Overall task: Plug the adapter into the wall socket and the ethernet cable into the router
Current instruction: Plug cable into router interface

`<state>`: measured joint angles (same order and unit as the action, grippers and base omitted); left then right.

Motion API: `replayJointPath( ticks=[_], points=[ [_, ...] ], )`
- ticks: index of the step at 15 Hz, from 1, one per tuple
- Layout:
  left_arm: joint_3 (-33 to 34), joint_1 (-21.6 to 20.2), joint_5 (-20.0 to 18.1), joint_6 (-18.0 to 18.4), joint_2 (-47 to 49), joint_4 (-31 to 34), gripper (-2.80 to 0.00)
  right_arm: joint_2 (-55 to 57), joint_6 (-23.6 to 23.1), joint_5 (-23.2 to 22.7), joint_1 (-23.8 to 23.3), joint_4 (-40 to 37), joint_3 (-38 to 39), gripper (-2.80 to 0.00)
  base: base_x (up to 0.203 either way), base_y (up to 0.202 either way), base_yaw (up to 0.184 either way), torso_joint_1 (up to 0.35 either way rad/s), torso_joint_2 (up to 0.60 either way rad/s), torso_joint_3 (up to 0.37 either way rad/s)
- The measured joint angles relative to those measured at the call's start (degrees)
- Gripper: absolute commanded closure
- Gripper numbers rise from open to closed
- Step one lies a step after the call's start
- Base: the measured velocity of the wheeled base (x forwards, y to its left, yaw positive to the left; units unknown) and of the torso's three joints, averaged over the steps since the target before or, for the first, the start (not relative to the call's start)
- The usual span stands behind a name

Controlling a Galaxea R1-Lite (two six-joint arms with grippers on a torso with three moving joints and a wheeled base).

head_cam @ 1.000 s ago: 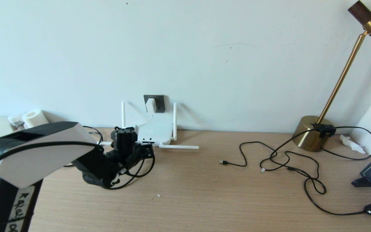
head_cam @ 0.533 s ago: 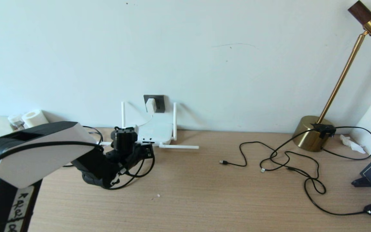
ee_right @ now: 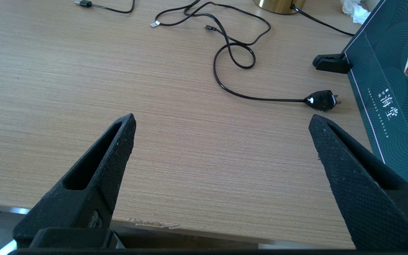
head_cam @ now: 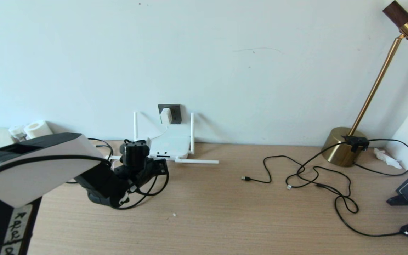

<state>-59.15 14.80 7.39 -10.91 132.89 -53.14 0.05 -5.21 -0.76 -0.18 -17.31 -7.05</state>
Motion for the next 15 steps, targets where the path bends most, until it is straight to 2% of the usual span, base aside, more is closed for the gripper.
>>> replayJointPath(
  ticks=[15],
  points=[
    [-0.57, -1.98, -0.67, 0.0, 0.18, 0.0, 0.0, 0.0, -0.02, 0.01, 0.02, 0.01, 0.02, -2.8, 0.0, 0.0, 0.0, 0.0, 0.0, 0.0]
  ],
)
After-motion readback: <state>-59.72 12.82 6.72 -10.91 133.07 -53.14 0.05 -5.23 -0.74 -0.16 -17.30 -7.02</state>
